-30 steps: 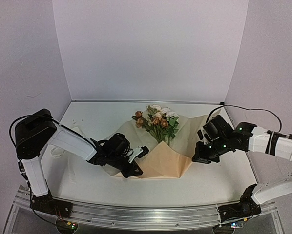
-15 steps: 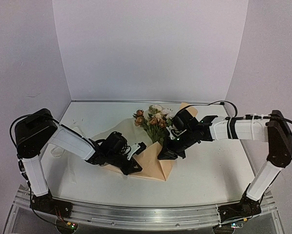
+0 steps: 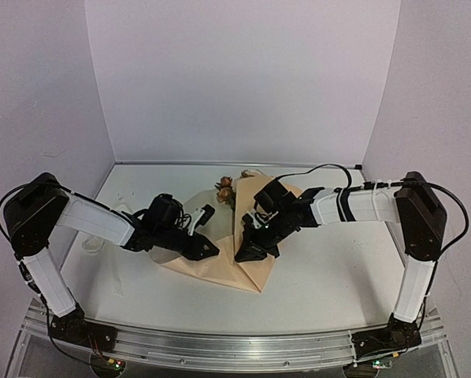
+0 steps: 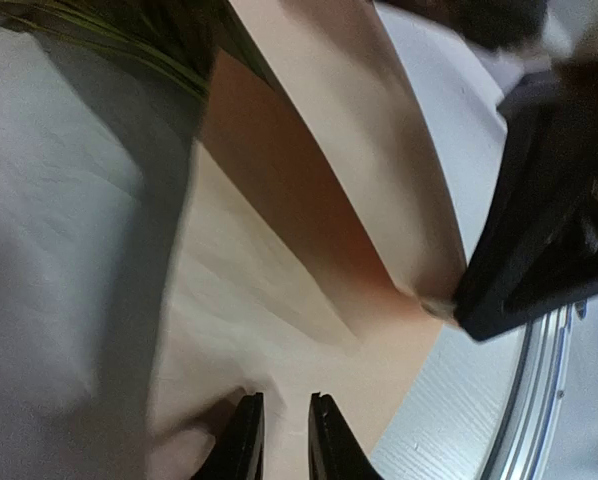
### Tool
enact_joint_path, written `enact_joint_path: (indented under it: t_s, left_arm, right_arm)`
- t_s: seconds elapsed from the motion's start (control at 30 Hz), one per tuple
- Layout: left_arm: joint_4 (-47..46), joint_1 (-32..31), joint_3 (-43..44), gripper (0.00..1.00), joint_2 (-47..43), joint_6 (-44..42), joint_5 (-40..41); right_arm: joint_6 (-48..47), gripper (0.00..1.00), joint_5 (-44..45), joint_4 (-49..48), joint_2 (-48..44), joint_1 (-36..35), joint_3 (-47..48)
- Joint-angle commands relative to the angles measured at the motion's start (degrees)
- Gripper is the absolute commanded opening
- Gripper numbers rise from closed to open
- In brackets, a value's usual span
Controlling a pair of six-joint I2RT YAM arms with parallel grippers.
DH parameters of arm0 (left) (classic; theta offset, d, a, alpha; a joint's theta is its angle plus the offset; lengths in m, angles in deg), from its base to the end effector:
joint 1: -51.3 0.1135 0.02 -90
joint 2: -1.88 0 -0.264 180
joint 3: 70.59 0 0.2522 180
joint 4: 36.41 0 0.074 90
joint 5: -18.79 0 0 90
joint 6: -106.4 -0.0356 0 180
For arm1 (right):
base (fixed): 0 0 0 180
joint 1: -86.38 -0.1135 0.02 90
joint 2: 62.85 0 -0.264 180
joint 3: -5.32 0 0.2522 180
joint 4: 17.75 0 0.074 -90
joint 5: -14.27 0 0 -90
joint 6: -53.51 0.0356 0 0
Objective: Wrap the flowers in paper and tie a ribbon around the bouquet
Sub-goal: Fold the one-fourth-folded wrapping paper at the center of the board, then press the fold line on the 2/3-folded wrapping paper.
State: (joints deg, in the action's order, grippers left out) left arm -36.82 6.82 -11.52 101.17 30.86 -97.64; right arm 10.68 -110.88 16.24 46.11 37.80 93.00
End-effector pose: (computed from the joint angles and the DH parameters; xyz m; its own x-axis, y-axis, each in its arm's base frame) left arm 0.2290 -0.2471 0.1434 -0.6599 0.3347 -0.6727 0.7297 0.4987 -0.4678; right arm 0.2489 0.3132 0.1869 -0.9784 -0.2026 -0.0403 -0.1656 0.6525 0.7395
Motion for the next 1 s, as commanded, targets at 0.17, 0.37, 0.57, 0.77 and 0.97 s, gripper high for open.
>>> enact_joint_path:
  t_s: [0.17,0.37,0.57,0.77,0.97]
  left_arm:
    - [-2.8,9.5,5.5,0.51,-4.7,8.9,-9.4]
    - [3.2,13.3,13.0,0.61,2.0,6.1,-14.9]
    - [9.1,14.4,19.7,0.65,9.3,3.5,-21.1]
    - [9.1,14.9,22.8,0.72,14.1,4.3,-24.4]
    - [10.3,15.2,26.1,0.74,18.1,3.2,-25.0]
  right_arm:
    - [-7.9,0.00,0.0,6.5,2.9,-2.0,4.1]
    - [-9.7,0.00,-0.3,7.0,3.4,-2.1,3.5]
    - [-12.2,0.00,-2.6,5.6,2.3,-2.1,2.1]
    - [-13.3,0.00,-7.6,5.3,2.8,-0.6,3.4]
    - [-13.6,0.00,-13.8,5.3,3.8,0.3,4.7]
